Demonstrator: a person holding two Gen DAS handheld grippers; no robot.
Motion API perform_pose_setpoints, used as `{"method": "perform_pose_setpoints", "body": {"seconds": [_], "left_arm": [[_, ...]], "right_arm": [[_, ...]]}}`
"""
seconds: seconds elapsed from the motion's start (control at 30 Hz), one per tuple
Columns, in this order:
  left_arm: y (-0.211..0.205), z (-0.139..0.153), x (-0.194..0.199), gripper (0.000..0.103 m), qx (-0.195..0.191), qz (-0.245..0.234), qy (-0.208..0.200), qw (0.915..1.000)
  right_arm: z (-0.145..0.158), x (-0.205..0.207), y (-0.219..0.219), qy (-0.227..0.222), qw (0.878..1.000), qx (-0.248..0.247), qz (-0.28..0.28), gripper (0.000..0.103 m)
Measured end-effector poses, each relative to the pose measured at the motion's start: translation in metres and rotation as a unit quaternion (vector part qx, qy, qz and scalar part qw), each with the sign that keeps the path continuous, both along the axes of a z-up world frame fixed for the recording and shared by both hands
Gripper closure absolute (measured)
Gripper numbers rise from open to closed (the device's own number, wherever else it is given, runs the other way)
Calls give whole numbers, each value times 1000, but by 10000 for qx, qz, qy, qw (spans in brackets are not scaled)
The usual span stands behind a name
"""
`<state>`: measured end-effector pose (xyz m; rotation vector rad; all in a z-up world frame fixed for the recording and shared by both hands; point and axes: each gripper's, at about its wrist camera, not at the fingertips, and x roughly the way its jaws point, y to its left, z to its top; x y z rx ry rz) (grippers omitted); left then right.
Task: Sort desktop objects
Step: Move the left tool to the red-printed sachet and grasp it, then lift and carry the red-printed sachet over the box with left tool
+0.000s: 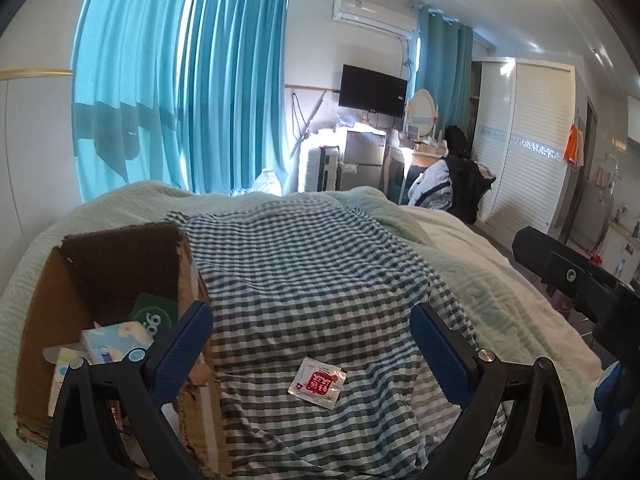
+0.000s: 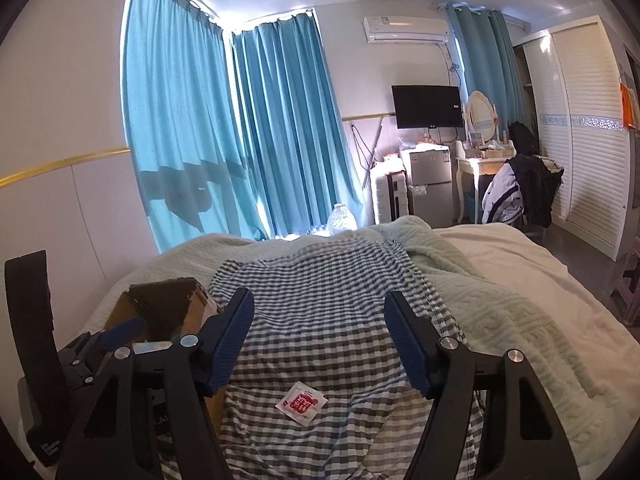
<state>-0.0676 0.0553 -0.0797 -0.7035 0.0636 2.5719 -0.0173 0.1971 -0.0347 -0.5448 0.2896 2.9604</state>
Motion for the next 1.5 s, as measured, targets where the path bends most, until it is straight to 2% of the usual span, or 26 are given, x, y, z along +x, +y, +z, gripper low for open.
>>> {"method": "perform_pose_setpoints", "body": {"seconds": [0.13, 0.3, 0.47, 0.6, 0.8, 0.9, 0.97, 1.0, 1.03, 1.07, 1.1, 1.13, 1.23, 1.5], "left_arm": [[20, -33, -15, 3, -171, -109, -251, 9995], [41, -76, -30, 7, -353, -243, -527, 9977], [60, -121, -51, 7, -640, -145, -751, 9950], [62, -159, -72, 7, -804, -89, -1148, 9901], [62, -183, -87, 7, -871, -88, -1563, 9838], [67, -186, -82, 23, -1030, -165, -1494, 9833], [69, -187, -78, 28, -1097, -201, -1432, 9834], [69, -188, -77, 35, -1111, -194, -1413, 9835], [69, -188, -76, 48, -1119, -176, -1391, 9838], [68, -187, -74, 55, -1106, -177, -1381, 9841], [70, -188, -75, 75, -1070, -209, -1396, 9842], [68, -187, -72, 81, -1048, -227, -1405, 9843], [65, -177, -64, 90, -1013, -234, -1306, 9860], [49, -123, -32, 93, -616, -324, -768, 9946]], "right_arm": [[-32, -17, 11, -284, 9996, -25, -8, 51], [-72, -31, 24, -591, 9982, -139, -31, 58], [-109, -39, 41, -885, 9957, -275, -33, 59], [-125, -47, 52, -1010, 9937, -491, -45, 59], [-141, -66, 49, -1193, 9917, -479, 74, 59], [-151, -72, 47, -1361, 9896, -441, 126, 59], [-155, -74, 44, -1448, 9886, -396, 122, 59], [-156, -74, 44, -1484, 9882, -368, 124, 60], [-157, -73, 42, -1517, 9877, -357, 127, 63], [-157, -72, 42, -1548, 9872, -351, 124, 63], [-158, -71, 42, -1575, 9869, -342, 111, 64], [-158, -71, 41, -1606, 9864, -331, 98, 64], [-158, -66, 41, -1673, 9854, -323, 29, 67], [-125, -37, 31, -1288, 9914, -219, -98, 67]]}}
